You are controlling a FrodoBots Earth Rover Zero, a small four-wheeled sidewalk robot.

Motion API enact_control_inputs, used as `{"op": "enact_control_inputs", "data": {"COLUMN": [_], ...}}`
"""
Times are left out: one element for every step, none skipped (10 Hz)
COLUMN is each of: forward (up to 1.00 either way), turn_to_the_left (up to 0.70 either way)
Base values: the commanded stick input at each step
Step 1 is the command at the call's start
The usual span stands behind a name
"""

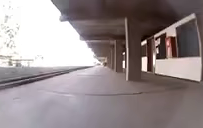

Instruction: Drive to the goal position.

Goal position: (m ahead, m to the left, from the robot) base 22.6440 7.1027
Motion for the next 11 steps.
{"op": "enact_control_inputs", "data": {"forward": [0.5,0.5,0.5,0.5,0.5,0.5,0.5,0.5,0.5,0.5,0.5], "turn_to_the_left": [0.48,0.11,0.0,0.0,0.0,0.0,0.0,0.0,0.0,0.0,0.0]}}
